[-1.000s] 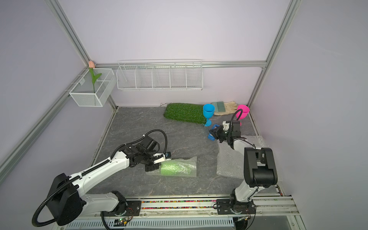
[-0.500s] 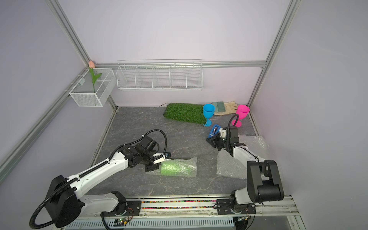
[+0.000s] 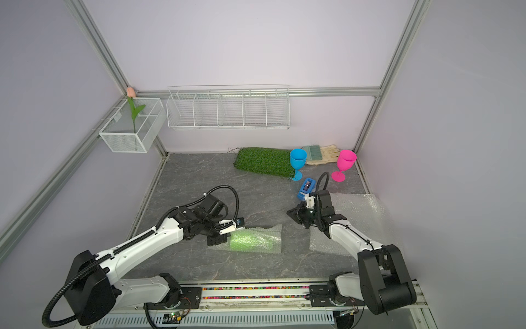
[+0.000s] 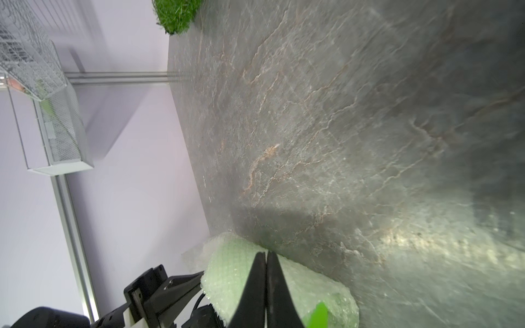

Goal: Wrap wine glasses in bubble wrap
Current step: Pull the tape from the tape cutter.

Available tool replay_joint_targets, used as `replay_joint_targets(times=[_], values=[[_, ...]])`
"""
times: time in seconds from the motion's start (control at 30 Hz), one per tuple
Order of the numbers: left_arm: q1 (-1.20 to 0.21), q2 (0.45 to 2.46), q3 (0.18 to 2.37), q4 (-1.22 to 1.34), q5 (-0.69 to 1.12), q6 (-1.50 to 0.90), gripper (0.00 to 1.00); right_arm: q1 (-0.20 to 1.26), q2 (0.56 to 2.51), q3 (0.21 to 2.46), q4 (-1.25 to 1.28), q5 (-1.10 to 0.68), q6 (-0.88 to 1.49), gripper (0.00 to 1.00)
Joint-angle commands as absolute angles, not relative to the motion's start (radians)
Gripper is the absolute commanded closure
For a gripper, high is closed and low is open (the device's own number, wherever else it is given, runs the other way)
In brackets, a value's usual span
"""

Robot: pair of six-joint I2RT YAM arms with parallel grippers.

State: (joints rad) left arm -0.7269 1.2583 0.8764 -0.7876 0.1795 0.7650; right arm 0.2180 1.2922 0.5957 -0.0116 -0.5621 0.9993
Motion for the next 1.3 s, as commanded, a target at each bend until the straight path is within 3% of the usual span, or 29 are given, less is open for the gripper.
replay_joint_targets(times=[0.0,0.1,0.17,0.53,0.77,1.0,1.27], values=[[-0.733,1.238,0.870,-0.798,0.186,0.782,1.00,0.125,1.262,0.663,-0.136,-0.528,0.889,0.79],[-0.735,1.238,0.870,-0.795,0.186,0.782,1.00,0.031,1.289,0.733,-0.195,-0.569,0.806,0.60],[-0.735,1.242,0.871,-0.796,0.184,0.782,1.00,-0.016,1.327,0.783,-0.230,-0.580,0.744,0.53],[-0.735,1.253,0.864,-0.793,0.179,0.783,1.00,-0.084,1.604,0.819,-0.021,-0.697,0.687,0.28],[-0.735,1.280,0.867,-0.796,0.177,0.784,1.00,-0.080,1.774,0.825,0.220,-0.780,0.770,0.17],[-0.735,1.287,0.864,-0.796,0.169,0.785,1.00,-0.069,1.867,0.857,0.331,-0.793,0.814,0.19],[-0.735,1.285,0.862,-0.794,0.169,0.782,1.00,-0.067,1.866,0.860,0.347,-0.800,0.827,0.48]])
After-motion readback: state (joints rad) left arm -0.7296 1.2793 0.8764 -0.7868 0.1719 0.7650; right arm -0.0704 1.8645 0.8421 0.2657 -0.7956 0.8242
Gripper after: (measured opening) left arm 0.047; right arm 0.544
